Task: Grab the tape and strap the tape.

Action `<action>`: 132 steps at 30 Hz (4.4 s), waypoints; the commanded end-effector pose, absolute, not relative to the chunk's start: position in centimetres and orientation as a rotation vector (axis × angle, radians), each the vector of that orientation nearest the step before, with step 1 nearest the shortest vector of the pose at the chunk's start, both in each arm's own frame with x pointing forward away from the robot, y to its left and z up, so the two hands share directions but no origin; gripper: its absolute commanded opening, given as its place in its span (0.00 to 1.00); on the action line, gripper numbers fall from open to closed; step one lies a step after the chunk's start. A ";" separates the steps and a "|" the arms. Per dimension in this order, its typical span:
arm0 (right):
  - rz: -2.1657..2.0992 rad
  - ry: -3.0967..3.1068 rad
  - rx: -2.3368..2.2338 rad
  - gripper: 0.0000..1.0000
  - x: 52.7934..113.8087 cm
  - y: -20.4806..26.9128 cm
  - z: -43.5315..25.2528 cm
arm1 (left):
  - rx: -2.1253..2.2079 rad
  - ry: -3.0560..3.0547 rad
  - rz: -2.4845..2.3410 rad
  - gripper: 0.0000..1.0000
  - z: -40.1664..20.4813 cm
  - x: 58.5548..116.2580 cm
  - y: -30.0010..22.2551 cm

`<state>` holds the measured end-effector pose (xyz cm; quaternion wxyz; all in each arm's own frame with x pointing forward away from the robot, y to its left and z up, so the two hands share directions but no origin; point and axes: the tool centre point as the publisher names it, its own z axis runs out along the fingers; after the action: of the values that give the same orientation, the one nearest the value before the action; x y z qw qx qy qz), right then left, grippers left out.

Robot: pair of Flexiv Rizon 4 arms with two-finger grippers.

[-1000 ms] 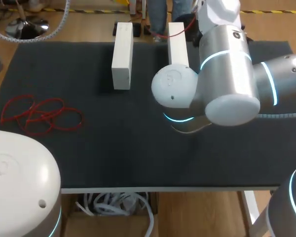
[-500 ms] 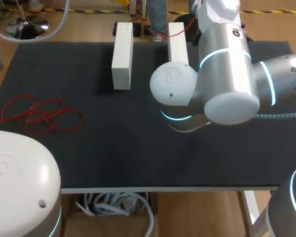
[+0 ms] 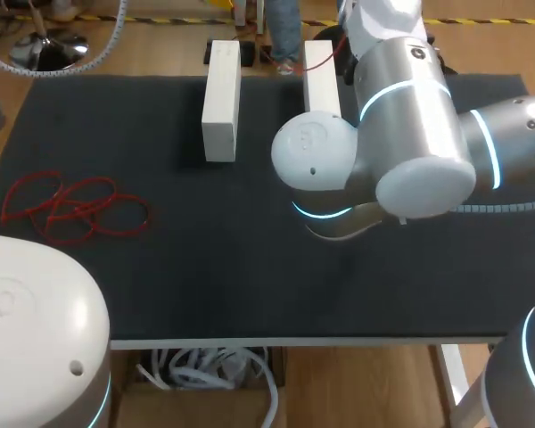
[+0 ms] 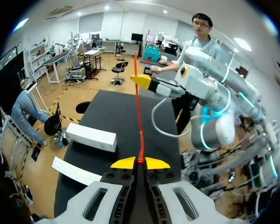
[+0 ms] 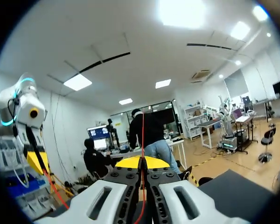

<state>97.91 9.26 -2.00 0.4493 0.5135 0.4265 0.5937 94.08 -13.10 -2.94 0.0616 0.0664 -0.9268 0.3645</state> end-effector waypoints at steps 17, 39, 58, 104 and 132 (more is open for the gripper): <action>0.766 1.690 0.636 0.00 96.5 9.8 3.1 | 0.201 -2.803 1.095 0.00 -2.8 94.1 -13.1; 0.239 1.827 -0.239 0.00 96.6 12.1 4.3 | 0.201 -2.803 1.095 0.00 -2.8 94.1 -13.1; -0.005 1.804 -0.597 0.00 96.0 12.4 5.6 | 0.201 -2.803 1.095 0.00 -2.8 94.1 -13.1; -0.282 1.770 -0.839 0.00 96.4 16.0 7.2 | 0.201 -2.803 1.095 0.00 -2.8 94.1 -13.1; -0.266 1.771 -0.940 0.00 96.3 21.2 3.2 | 0.201 -2.803 1.095 0.00 -2.8 94.1 -13.1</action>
<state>96.38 20.69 3.07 0.5351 -0.3936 0.7401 -0.1048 94.09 -13.11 -2.92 0.0617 0.0663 -0.9269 0.3643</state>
